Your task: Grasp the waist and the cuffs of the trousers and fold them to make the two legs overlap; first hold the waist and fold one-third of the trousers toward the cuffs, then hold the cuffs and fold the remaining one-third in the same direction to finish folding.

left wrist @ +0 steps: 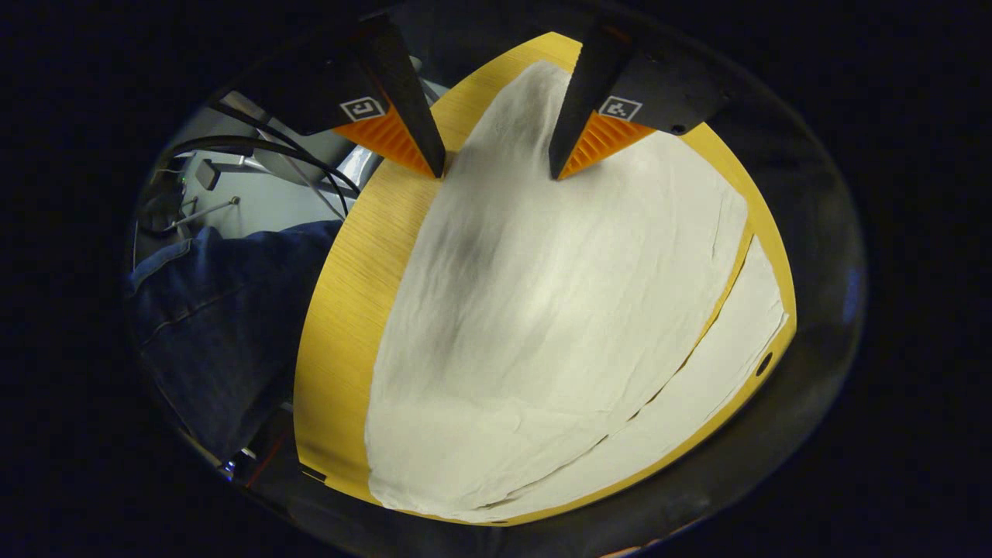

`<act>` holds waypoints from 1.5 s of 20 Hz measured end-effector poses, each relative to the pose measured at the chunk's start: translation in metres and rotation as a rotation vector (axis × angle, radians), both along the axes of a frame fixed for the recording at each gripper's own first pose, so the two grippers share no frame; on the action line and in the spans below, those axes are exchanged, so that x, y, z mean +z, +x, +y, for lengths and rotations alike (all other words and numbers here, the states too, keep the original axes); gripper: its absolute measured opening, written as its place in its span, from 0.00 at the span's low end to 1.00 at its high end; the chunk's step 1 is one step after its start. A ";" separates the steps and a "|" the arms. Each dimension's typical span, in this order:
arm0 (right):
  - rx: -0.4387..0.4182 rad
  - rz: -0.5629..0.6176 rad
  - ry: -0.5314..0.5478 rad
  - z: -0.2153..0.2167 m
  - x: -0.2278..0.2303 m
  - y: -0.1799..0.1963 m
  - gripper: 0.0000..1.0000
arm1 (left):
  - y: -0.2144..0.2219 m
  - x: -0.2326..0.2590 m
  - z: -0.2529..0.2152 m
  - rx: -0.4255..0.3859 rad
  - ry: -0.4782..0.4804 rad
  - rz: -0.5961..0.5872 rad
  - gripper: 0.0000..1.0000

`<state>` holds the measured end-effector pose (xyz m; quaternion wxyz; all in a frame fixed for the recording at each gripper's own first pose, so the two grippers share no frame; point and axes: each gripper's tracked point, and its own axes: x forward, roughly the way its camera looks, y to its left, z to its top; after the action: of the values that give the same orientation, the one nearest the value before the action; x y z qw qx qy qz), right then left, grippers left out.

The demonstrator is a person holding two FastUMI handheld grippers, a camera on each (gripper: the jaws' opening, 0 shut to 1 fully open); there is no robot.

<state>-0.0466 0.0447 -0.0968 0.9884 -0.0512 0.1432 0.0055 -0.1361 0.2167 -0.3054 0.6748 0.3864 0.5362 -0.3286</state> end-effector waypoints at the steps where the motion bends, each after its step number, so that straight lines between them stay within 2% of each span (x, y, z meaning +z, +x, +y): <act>1: -0.002 0.001 0.005 0.000 0.000 0.000 0.98 | 0.001 -0.001 -0.002 -0.005 -0.003 0.008 0.84; 6: 0.017 0.022 -0.003 -0.001 -0.008 0.006 0.97 | 0.002 -0.003 0.001 -0.050 0.042 0.041 0.81; 9: 0.059 0.052 -0.018 0.000 -0.021 0.006 0.98 | 0.005 -0.003 0.001 -0.080 0.075 0.056 0.72; 10: 0.077 0.063 -0.023 0.002 -0.024 0.009 0.98 | 0.008 -0.002 0.003 -0.081 0.086 0.057 0.56; 11: 0.096 0.075 -0.030 0.003 -0.029 0.009 0.98 | 0.012 -0.002 0.005 -0.084 0.096 0.053 0.48; 12: 0.117 0.087 -0.039 0.003 -0.036 0.009 0.98 | 0.016 -0.003 0.007 -0.082 0.104 0.043 0.31; 13: 0.138 0.104 -0.052 0.003 -0.042 0.009 0.98 | 0.021 -0.002 0.008 -0.082 0.112 0.031 0.21; 14: 0.162 0.119 -0.065 0.003 -0.048 0.009 0.98 | 0.024 -0.003 0.008 -0.068 0.109 0.031 0.03; 15: 0.192 0.138 -0.076 0.004 -0.055 0.008 0.98 | 0.025 -0.004 0.007 -0.053 0.107 0.031 0.00; 19: 0.334 0.234 -0.146 0.000 -0.094 0.004 0.98 | 0.024 -0.004 0.007 -0.042 0.111 0.047 0.00; 23: 0.495 0.384 -0.242 -0.019 -0.148 0.001 0.98 | 0.025 -0.004 0.008 -0.002 0.119 0.065 0.00; 27: 0.619 0.548 -0.401 -0.069 -0.200 -0.004 0.98 | 0.026 -0.004 0.010 0.013 0.142 0.053 0.00; 30: 0.677 0.697 -0.479 -0.116 -0.234 -0.008 0.98 | 0.026 -0.004 0.008 0.065 0.155 0.040 0.00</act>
<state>-0.0545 -0.0709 -0.3313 0.7859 -0.3137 0.4353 0.3075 -0.1099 0.2249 -0.3094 0.6425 0.4130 0.5856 -0.2716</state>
